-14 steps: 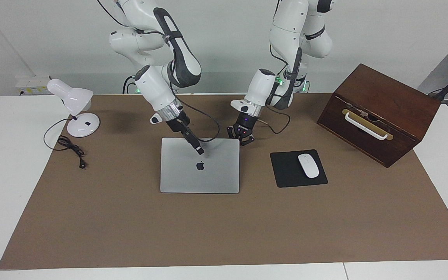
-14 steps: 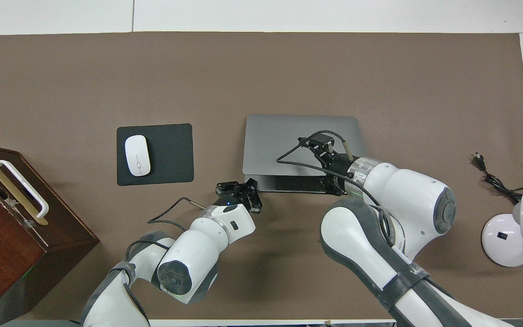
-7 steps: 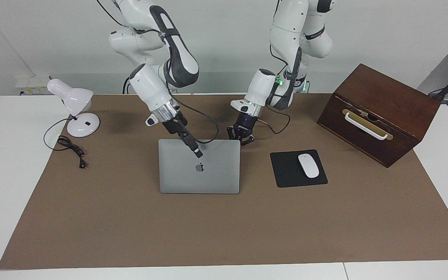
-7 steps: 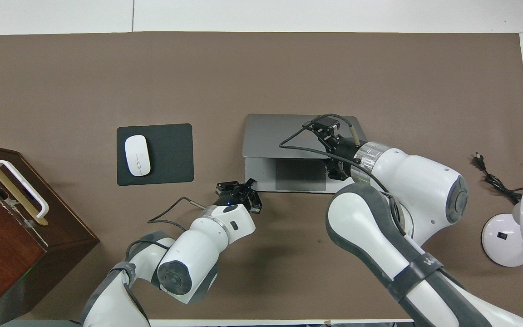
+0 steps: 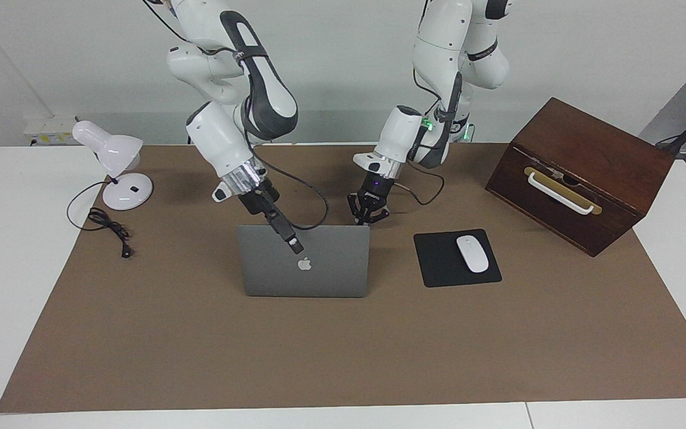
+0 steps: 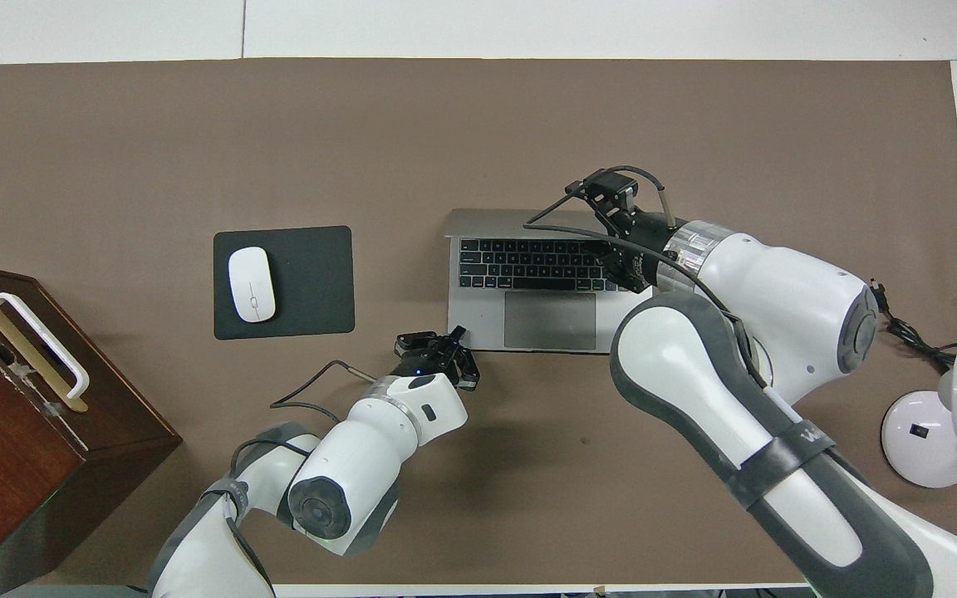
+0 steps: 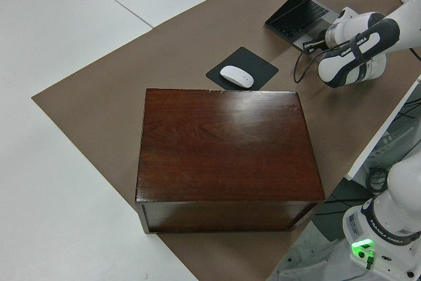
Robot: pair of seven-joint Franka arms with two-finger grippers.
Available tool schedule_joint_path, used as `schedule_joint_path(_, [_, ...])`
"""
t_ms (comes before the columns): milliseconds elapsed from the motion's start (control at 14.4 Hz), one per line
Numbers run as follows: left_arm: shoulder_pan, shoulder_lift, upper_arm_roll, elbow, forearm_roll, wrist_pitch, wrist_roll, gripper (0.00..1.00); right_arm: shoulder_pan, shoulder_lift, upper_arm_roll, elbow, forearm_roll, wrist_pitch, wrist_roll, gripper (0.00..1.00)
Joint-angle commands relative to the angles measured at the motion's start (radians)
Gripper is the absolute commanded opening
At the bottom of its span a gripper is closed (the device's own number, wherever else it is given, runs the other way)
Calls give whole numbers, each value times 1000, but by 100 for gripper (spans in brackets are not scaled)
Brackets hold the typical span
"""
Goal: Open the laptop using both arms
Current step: 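Push the lid farther open with the right gripper, away from the robot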
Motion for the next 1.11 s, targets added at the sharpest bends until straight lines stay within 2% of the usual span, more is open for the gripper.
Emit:
schedule_joint_path(0, [10, 44, -3, 14, -6, 16, 22, 0, -27, 47, 8, 65, 17, 19, -61, 94])
schedule_joint_path(763, [10, 44, -3, 14, -6, 16, 22, 0, -45, 107, 7, 195, -51, 13, -75, 94])
schedule_joint_path(1041, [10, 44, -3, 15, -6, 16, 22, 0, -79, 130, 5, 244, -100, -41, -75, 94])
